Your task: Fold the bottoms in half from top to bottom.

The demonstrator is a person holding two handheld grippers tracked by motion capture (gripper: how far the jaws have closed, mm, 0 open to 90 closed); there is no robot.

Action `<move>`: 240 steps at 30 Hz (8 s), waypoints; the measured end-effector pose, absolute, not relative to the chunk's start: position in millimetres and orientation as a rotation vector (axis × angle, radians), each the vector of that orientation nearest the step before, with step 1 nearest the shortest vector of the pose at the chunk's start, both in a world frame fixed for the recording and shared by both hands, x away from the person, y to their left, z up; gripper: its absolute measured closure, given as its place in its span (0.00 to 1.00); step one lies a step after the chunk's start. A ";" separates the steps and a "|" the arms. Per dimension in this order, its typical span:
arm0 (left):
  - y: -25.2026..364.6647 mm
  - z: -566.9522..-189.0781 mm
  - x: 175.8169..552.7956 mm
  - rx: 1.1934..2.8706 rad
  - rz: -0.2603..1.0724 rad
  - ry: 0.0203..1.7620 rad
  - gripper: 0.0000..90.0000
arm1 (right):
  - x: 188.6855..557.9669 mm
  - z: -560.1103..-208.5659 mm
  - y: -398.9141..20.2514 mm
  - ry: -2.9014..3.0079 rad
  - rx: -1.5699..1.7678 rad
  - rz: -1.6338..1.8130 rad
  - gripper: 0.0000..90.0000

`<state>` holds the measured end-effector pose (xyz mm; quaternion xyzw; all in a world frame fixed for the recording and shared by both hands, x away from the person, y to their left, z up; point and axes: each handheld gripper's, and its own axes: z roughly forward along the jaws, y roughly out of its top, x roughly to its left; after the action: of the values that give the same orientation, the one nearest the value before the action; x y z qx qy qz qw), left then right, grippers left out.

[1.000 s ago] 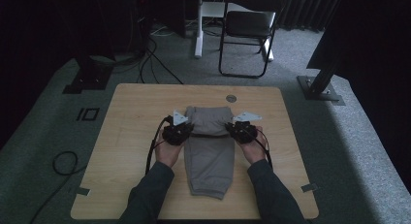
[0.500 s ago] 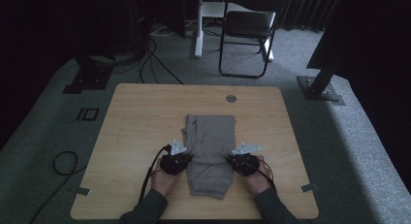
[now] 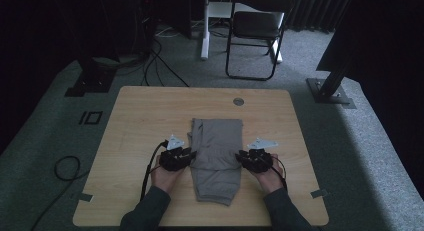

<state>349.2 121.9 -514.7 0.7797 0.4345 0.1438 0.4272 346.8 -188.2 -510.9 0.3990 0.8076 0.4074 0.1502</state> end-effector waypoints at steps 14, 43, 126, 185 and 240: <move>101.4 -542.9 374.6 2.059 0.353 1.138 0.84 | 379.3 -542.4 -169.4 2.415 1.216 1.012 0.93; 107.7 -549.8 303.8 2.072 0.272 0.999 0.68 | 333.1 -533.4 -181.8 2.610 1.058 1.277 0.82; 121.7 -532.1 439.0 2.016 0.606 1.267 0.99 | 362.2 -550.9 -136.0 2.540 0.947 1.144 0.74; 124.7 -526.6 451.6 1.815 0.618 1.402 0.92 | 488.8 -538.9 -186.5 2.096 1.586 1.062 0.93; 126.3 -544.4 463.4 1.911 0.382 1.395 0.73 | 492.4 -546.2 -172.2 2.285 1.504 1.099 0.82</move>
<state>463.4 126.3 -544.4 0.7427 0.5422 0.1485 0.3639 492.4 -172.2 -546.2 0.5078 0.7714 0.3712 0.0967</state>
